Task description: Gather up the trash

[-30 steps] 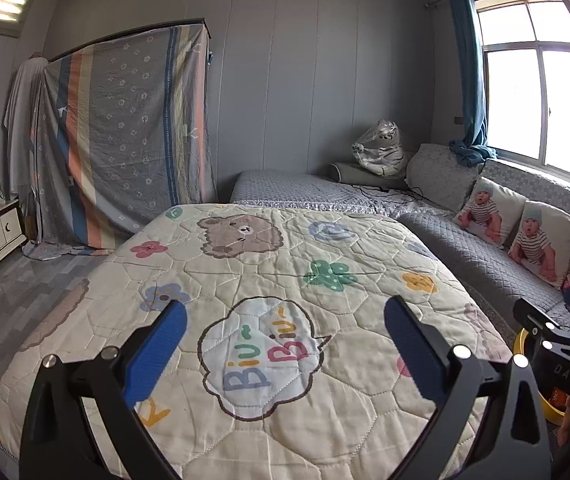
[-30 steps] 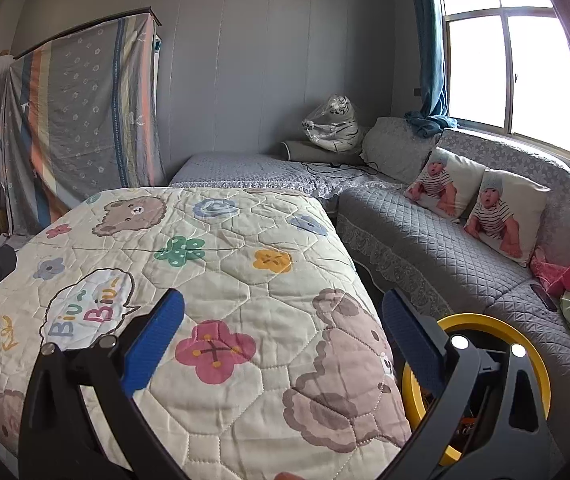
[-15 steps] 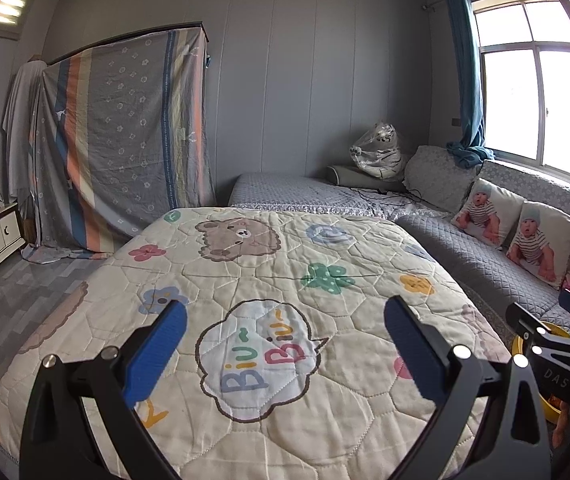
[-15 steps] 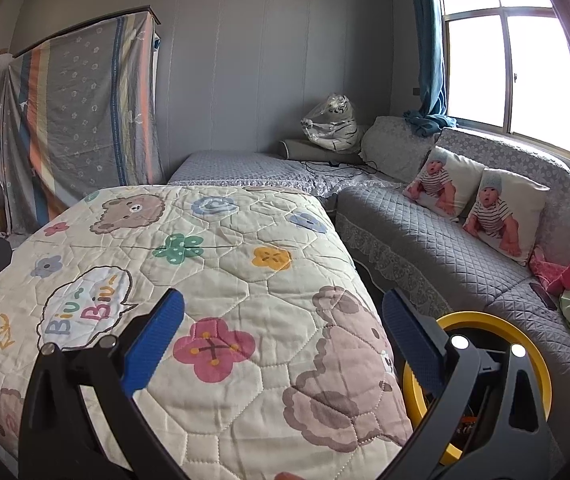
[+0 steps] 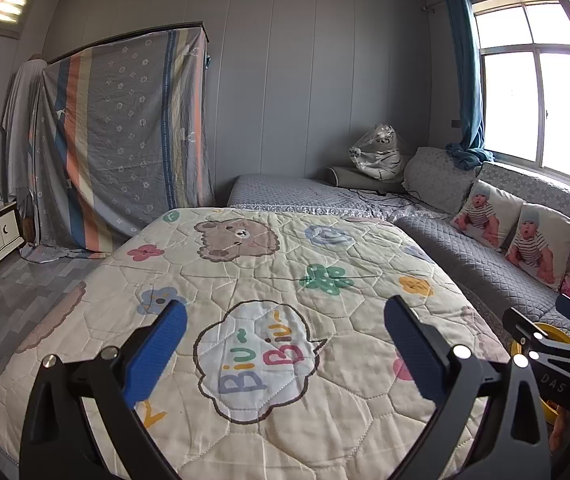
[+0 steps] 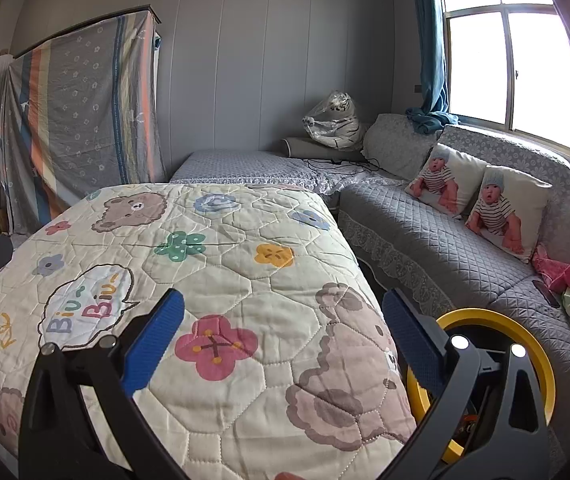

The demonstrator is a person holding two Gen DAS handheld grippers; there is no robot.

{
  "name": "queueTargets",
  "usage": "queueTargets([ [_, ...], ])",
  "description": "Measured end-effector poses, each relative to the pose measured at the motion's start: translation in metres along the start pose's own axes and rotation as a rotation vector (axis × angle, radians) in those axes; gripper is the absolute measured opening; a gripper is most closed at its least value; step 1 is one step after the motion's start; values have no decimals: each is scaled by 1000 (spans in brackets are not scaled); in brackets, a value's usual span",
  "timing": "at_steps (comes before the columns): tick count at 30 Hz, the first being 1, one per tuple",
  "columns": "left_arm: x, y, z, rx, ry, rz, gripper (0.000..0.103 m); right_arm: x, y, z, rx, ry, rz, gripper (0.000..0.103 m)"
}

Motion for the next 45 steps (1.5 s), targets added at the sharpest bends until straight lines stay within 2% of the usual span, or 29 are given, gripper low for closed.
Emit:
queueTargets([
  [23,2,0,5,-27,15,-10,95,0,4,3,-40,-5,0,95],
  [45,-3,2,6,-38,0,-21,95,-1,2,5,-29,-1,6,95],
])
Point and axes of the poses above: each gripper's, at about its wrist camera, not at the fingertips, and y roughly against the way its jaws point, x to its left, z to its top, the point moved 7 cm from there along -y, roughly the way its jaws point, and after that the axes turned 15 degrees about z, right-handed, at the moved point
